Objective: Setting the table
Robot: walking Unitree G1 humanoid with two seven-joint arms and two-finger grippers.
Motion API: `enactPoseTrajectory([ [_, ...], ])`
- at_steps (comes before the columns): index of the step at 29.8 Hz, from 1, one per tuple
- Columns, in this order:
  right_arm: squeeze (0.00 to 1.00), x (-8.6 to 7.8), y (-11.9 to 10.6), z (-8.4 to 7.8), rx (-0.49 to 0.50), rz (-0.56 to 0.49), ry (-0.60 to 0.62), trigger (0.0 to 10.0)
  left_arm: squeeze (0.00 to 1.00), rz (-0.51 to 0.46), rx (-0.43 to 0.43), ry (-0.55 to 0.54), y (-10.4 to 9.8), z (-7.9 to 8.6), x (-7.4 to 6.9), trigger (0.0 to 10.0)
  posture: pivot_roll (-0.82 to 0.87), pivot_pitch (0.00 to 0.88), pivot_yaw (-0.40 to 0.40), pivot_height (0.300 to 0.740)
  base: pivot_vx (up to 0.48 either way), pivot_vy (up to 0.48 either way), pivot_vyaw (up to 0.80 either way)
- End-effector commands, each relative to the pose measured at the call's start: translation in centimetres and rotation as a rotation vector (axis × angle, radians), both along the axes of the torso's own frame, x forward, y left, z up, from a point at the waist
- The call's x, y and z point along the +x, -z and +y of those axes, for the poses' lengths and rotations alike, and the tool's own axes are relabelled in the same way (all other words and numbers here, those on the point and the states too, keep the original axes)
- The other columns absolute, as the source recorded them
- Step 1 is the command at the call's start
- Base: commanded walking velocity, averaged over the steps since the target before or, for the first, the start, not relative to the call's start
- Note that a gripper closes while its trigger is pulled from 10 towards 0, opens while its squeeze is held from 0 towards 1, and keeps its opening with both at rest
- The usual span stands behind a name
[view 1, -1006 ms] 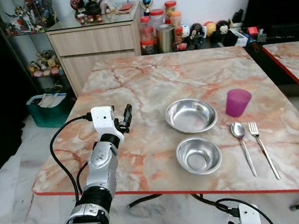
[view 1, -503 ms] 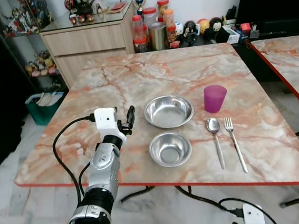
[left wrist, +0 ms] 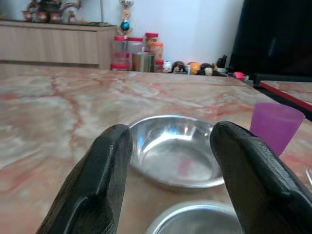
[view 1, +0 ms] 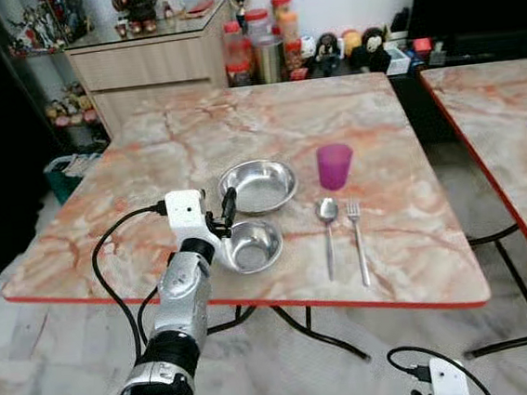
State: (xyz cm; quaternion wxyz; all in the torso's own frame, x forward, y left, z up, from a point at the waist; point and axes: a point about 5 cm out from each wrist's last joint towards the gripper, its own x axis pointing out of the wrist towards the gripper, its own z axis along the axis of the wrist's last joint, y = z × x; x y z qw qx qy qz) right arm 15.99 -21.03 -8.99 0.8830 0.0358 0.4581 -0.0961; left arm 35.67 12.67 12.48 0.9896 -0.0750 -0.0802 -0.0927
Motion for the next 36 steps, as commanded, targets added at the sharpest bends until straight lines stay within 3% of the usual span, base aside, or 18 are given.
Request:
enactPoseTrajectory([
  [1, 0.0, 0.4, -0.12, 0.3, 0.009, -0.012, -0.006, 10.0, 0.0, -0.015, -0.009, -0.031, -0.5, 0.86, 0.22, 10.0, 0.02, 0.0, 0.036, 0.74, 0.0, 0.0, 0.0],
  [36, 0.0, 0.43, -0.1, 0.49, 0.017, -0.011, -0.02, 10.0, 0.0, -0.033, -0.013, -0.064, -1.07, 1.44, 0.48, 10.0, 0.02, 0.0, 0.036, 0.74, 0.25, 0.0, 0.0],
])
